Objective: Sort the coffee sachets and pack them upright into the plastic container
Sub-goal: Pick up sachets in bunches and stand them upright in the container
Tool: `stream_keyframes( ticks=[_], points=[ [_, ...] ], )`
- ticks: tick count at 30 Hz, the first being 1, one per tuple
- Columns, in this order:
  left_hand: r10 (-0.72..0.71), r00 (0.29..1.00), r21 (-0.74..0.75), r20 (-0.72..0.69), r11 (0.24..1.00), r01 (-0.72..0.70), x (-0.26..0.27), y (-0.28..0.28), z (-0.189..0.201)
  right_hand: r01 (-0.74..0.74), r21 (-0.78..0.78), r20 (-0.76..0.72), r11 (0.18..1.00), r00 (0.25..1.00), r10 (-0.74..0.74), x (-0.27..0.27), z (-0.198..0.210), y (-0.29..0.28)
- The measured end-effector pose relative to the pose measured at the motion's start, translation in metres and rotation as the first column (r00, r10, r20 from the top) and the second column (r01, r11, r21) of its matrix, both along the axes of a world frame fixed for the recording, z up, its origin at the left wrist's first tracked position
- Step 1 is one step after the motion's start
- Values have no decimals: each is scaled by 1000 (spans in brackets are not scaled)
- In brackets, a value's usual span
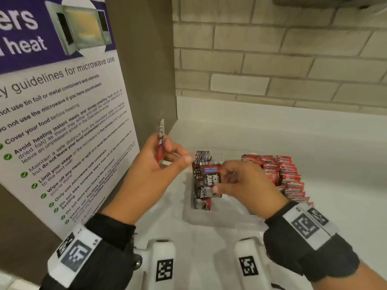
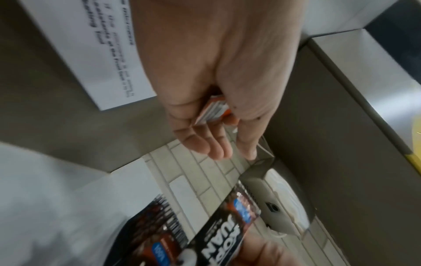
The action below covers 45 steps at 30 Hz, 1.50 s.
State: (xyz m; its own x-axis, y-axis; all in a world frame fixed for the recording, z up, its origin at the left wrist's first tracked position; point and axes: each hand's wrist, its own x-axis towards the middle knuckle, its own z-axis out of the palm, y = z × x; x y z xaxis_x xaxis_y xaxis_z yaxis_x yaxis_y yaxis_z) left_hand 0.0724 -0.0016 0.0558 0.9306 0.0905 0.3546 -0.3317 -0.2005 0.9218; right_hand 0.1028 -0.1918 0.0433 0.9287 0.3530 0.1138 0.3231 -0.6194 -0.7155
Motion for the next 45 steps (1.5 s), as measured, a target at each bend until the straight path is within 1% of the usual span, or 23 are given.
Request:
stream_keyframes(
  ticks=[5, 11, 15, 18, 20, 22, 23, 25, 26, 27, 29, 31, 33, 34, 35, 36, 37, 39, 40, 41, 43, 45],
  points=[
    [25, 991, -138, -132, 989, -44, 3, 6, -32, 109, -37, -118, 993, 987, -112, 7, -27, 12],
    [-8, 967, -159, -255, 987, -34, 4, 2, -57, 134, -139, -178, 981, 971, -158, 14, -36, 21],
    [-11, 949, -161, -314, 986, -42, 6, 0, -66, 67, -241, -199, 968, 973, -116, 13, -35, 22],
    [-48, 926, -230, -376, 972, -43, 6, -1, -68, 15, -278, -224, 960, 971, -80, 12, -31, 20],
    [-111, 909, -370, -401, 928, -50, 6, 0, -65, 1, -265, -271, 964, 959, -76, 14, -28, 16],
    [-205, 904, -537, -375, 843, -31, 6, 2, -60, -9, -248, -298, 969, 952, -68, 15, -23, 10],
    [-249, 905, -593, -344, 805, -3, 6, 4, -57, -10, -235, -295, 972, 954, -61, 15, -21, 7],
    [-311, 901, -639, -302, 767, 51, 6, 7, -52, -7, -202, -269, 979, 962, -49, 14, -14, 1],
    [-329, 899, -638, -289, 767, 76, 6, 6, -49, -4, -182, -260, 983, 965, -44, 13, -9, -2],
    [-325, 902, -619, -286, 781, 86, 8, 4, -46, 2, -160, -251, 987, 967, -42, 13, -4, -4],
    [-255, 928, -540, -272, 839, 72, 11, 2, -45, 20, -109, -216, 994, 975, -43, 11, 5, -8],
    [-168, 964, -415, -207, 907, 69, 12, 2, -43, 52, -27, -159, 998, 986, -55, 8, 13, -10],
    [-133, 989, -225, -67, 968, 115, 9, 1, -37, 92, 111, -141, 990, 987, -76, 6, 20, -10],
    [-139, 990, -142, -6, 980, 136, 8, 1, -36, 109, 202, -166, 973, 983, -76, 5, 23, -8],
    [-144, 989, -94, 29, 985, 147, 6, -1, -33, 120, 302, -215, 946, 975, -55, 3, 26, -6],
    [-156, 986, -75, 58, 984, 160, 4, -2, -29, 119, 401, -284, 908, 959, -1, 1, 29, -3],
    [-172, 980, -46, 95, 983, 177, 3, -3, -27, 109, 490, -359, 865, 930, 86, -3, 30, 1],
    [-176, 971, 47, 161, 984, 171, 1, -7, -22, 84, 629, -475, 773, 828, 297, -11, 27, 11],
    [-167, 969, 82, 183, 985, 155, 0, -8, -23, 73, 673, -497, 736, 782, 376, -15, 25, 15],
    [-172, 967, 101, 189, 983, 155, -1, -9, -23, 67, 706, -498, 705, 755, 427, -18, 22, 18],
    [-187, 962, 138, 201, 977, 161, -3, -12, -23, 55, 744, -474, 665, 745, 469, -21, 20, 21],
    [-180, 964, 148, 197, 977, 152, -6, -15, -22, 24, 741, -455, 671, 752, 476, -22, 23, 21]
  ],
)
